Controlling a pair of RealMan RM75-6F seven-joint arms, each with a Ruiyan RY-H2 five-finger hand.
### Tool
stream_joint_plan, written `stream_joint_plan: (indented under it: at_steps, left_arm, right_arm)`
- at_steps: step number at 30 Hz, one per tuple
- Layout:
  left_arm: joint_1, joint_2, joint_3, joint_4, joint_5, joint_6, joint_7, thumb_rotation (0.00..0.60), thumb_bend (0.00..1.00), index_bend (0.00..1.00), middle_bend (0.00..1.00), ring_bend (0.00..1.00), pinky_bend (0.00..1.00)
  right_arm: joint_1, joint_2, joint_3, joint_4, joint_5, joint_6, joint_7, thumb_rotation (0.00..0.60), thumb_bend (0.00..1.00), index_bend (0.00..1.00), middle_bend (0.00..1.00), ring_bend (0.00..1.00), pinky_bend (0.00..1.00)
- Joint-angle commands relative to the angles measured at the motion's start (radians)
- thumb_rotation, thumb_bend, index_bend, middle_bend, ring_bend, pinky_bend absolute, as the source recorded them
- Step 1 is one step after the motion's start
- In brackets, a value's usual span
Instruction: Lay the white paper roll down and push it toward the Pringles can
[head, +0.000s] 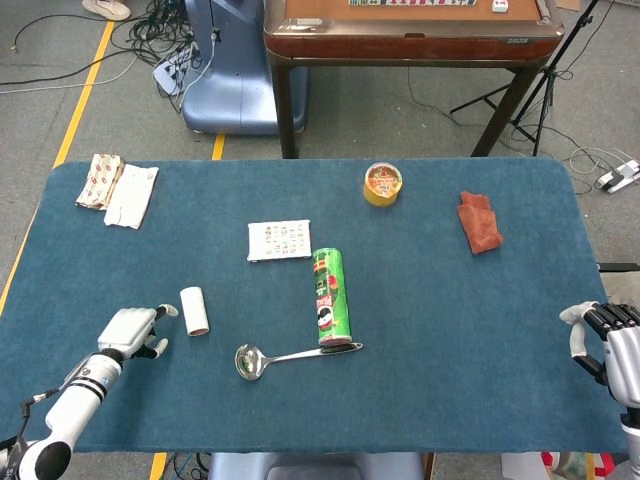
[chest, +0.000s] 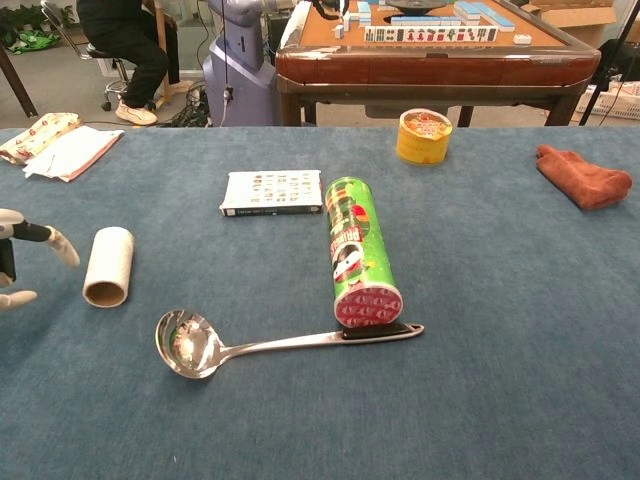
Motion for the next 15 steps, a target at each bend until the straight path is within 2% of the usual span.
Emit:
stream_joint_plan:
  at_steps: [1, 15]
  left_arm:
    - [-0.006, -0.005, 0.001, -0.002, -0.004, -0.001, 0.003, 0.600, 0.43, 0.29, 1.00, 0.97, 1.00]
    - [-0.037, -0.021, 0.004, -0.030, -0.012, 0.007, 0.015, 0.600, 0.43, 0.29, 1.00, 0.97, 1.00]
  right_arm:
    - [0.001, 0.001, 0.001, 0.000, 0.001, -0.002, 0.001, 0.600, 0.66, 0.50, 0.54, 0.49, 0.48]
    - [0.000, 0.004, 0.003, 0.001, 0.005, -0.002, 0.009, 0.600, 0.66, 0.50, 0.54, 0.49, 0.48]
